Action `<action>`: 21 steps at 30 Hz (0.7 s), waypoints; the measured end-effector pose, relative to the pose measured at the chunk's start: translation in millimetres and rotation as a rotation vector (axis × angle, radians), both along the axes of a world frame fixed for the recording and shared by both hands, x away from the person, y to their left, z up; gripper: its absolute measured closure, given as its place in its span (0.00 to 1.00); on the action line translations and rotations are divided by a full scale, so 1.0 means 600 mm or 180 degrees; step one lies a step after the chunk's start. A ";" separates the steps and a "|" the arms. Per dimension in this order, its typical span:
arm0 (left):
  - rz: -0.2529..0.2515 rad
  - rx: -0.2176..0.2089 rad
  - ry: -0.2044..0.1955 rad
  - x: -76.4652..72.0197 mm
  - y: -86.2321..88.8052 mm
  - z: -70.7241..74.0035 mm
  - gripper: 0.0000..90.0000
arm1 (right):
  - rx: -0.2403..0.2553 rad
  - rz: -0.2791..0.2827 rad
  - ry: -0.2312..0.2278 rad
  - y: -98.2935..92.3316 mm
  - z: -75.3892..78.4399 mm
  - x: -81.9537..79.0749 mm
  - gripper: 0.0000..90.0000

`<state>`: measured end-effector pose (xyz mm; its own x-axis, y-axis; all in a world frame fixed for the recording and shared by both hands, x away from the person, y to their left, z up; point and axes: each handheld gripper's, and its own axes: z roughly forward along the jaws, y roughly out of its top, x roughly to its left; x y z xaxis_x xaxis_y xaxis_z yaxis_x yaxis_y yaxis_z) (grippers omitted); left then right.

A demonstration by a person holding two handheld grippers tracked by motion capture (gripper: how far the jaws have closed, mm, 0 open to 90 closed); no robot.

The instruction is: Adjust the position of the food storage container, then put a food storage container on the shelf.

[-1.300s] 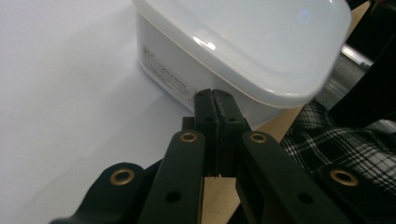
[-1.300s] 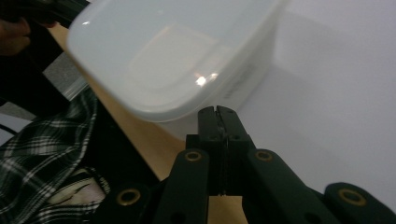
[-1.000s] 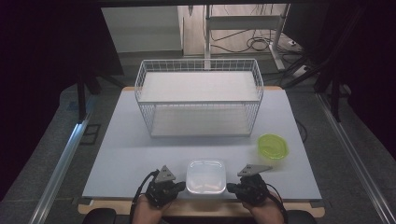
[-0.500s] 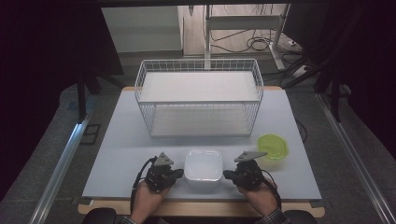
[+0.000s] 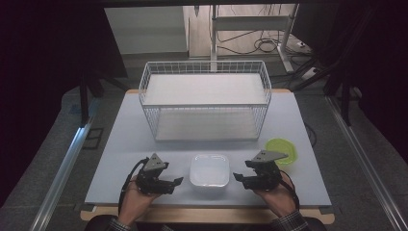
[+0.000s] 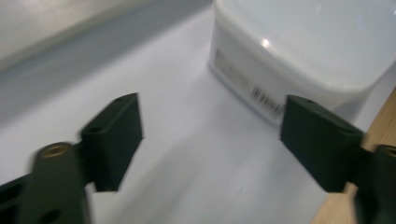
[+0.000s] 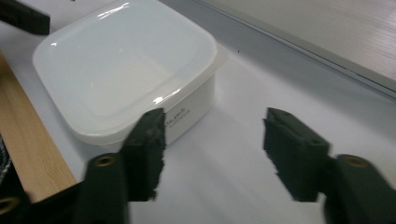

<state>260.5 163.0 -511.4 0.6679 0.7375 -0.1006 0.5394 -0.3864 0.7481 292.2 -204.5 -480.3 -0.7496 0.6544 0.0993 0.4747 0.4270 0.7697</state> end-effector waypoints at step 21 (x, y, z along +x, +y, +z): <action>-0.0098 -0.0178 -0.0169 -0.007 0.003 -0.007 0.03 | 0.0015 0.0049 0.0101 0.000 -0.018 -0.002 0.05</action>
